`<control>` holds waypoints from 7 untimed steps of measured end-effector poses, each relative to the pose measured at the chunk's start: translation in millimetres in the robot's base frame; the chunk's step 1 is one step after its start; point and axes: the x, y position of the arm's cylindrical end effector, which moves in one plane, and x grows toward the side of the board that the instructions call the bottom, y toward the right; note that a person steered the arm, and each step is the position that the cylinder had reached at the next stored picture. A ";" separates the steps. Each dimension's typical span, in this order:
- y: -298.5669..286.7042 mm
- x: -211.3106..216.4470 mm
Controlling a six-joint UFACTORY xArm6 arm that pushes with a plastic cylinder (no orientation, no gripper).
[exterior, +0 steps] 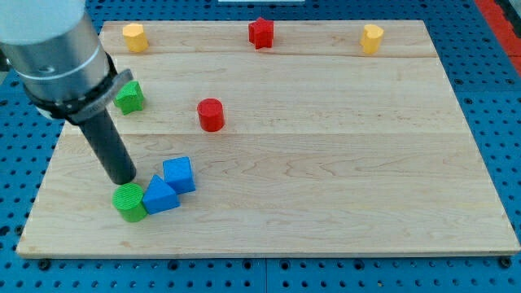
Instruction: Push the blue triangle below the yellow heart
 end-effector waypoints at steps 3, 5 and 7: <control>10.9 21.1; 35.0 37.4; 127.7 37.4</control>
